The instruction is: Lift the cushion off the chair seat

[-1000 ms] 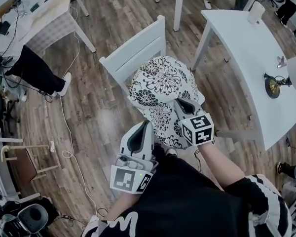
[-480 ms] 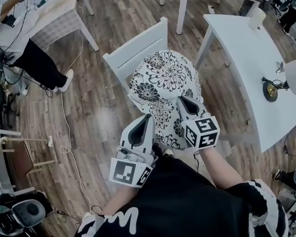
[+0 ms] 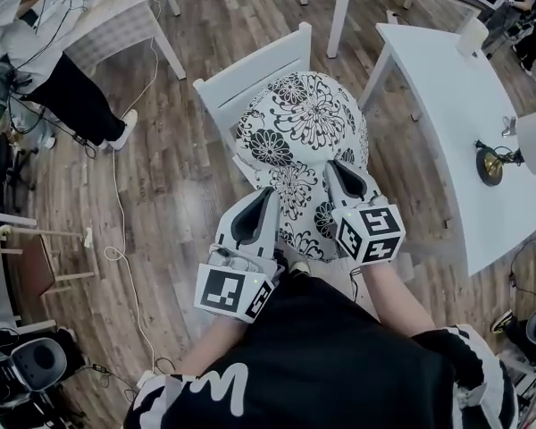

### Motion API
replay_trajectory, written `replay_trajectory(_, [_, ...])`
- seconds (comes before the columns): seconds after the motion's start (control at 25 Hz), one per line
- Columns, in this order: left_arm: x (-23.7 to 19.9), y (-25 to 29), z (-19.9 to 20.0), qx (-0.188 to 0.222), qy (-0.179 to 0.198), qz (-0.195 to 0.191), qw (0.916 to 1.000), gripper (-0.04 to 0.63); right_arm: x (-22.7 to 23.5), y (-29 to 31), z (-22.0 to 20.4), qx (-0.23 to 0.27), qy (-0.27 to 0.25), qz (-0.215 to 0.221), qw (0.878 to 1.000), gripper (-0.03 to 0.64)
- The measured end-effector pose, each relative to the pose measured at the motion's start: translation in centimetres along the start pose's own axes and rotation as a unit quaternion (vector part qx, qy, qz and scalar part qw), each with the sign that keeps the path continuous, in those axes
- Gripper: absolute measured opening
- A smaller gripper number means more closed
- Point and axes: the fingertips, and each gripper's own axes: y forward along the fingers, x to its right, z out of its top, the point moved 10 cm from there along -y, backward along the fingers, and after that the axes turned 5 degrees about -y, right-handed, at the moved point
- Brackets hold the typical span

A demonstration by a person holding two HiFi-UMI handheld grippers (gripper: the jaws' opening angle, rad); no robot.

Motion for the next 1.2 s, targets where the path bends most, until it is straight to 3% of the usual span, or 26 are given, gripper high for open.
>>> replay_trajectory(0.4, [0.7,0.1,-0.4,-0.053,-0.001,0.011,0.9985,0.006,-0.7,-1.4,2.1,0.037,0.003,0.013,0.999,0.031])
replay_trajectory(0.8, [1.7,-3.4,-2.2,-0.05,-0.009,0.03,0.9982,0.006,-3.0,-3.7,0.9,0.055,-0.008,0.028,0.998,0.031])
replay_trajectory(1.2, [1.5,-2.4,-1.7,-0.059,-0.014,0.044,0.9972,0.006,-3.0,-3.8,1.5,0.055,-0.012,0.045,0.997,0.031])
